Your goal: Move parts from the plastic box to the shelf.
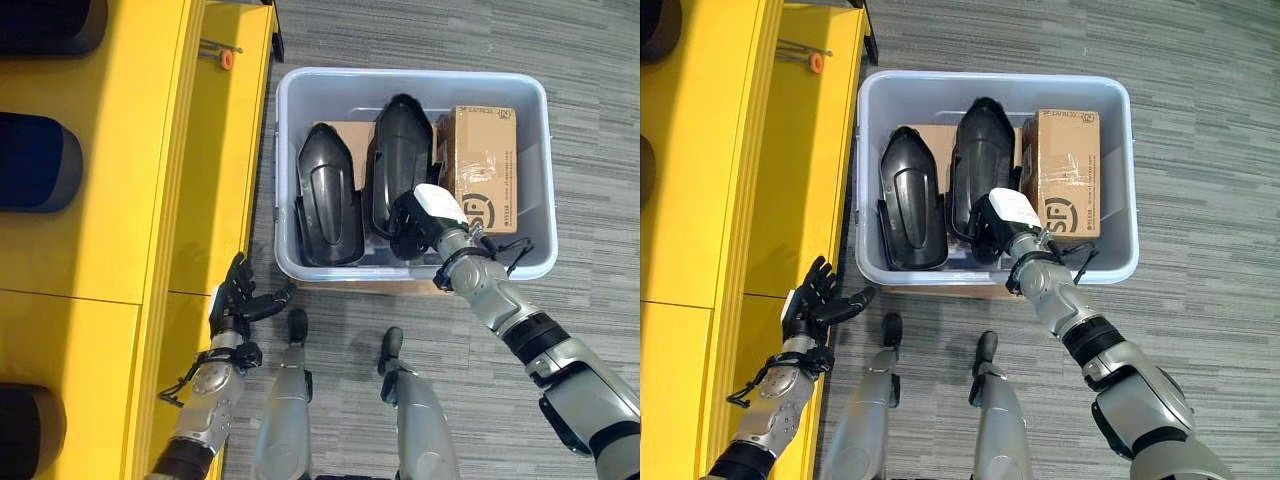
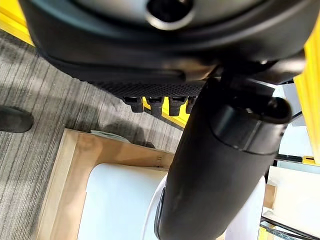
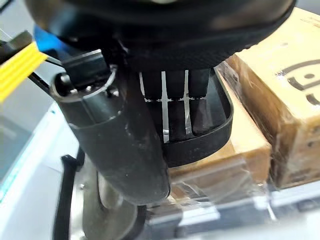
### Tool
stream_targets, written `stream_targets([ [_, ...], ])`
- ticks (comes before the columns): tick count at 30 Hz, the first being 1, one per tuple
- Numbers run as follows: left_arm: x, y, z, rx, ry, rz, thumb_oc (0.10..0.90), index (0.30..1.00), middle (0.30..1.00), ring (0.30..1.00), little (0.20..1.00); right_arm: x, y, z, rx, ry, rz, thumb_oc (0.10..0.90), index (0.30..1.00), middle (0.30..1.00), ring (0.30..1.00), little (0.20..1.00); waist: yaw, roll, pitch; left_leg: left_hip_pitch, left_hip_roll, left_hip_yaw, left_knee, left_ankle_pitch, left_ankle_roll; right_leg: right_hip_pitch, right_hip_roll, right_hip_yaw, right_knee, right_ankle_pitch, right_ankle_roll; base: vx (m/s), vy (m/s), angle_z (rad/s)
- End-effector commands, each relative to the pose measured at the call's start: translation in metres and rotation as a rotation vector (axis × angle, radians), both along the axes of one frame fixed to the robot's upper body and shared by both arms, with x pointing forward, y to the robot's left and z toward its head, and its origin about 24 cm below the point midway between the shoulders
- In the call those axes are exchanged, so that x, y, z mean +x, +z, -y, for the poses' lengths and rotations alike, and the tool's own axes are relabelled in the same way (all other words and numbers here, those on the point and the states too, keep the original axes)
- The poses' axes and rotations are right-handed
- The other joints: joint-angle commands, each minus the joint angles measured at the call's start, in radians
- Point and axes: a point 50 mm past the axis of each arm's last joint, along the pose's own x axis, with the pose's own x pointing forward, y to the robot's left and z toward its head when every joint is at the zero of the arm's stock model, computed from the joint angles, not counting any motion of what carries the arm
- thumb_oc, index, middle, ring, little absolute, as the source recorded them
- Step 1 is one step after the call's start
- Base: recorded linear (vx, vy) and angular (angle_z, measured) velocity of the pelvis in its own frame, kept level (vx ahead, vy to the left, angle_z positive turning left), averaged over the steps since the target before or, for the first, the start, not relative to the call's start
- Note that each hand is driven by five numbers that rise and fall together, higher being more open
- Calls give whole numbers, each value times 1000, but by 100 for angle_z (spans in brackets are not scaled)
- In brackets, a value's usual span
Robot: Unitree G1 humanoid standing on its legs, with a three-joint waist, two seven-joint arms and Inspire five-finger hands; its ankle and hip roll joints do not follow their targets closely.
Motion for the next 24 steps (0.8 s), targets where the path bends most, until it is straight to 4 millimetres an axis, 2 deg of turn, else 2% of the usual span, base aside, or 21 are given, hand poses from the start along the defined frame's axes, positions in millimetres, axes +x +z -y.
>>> stream_targets([
  [1, 0, 23, -2, 39, -44, 130, 900, 1000, 1000, 1000, 1000, -1, 61, -5, 91, 87, 235, 400, 300, 300, 300, 300, 7, -44, -110, 36, 76, -5, 72, -111, -32, 84, -105, 25, -108, 112, 93, 0, 0, 0],
  [12, -12, 6, -9, 32, -52, 59, 900, 1000, 1000, 1000, 1000, -9, 69, -4, 82, 147, 237, 400, 300, 300, 300, 300, -1, -68, -205, 147, 93, 13, -13, -84, -38, 175, -81, 18, -173, 122, 99, 44, -21, -1],
  [24, -23, -6, -14, 23, -52, 6, 900, 1000, 1000, 1000, 1000, -14, 76, -6, 22, 218, 223, 400, 300, 300, 300, 300, -6, -66, -315, 262, 117, 44, -119, -43, -52, 258, -61, 19, -242, 135, 106, 40, -16, -7],
])
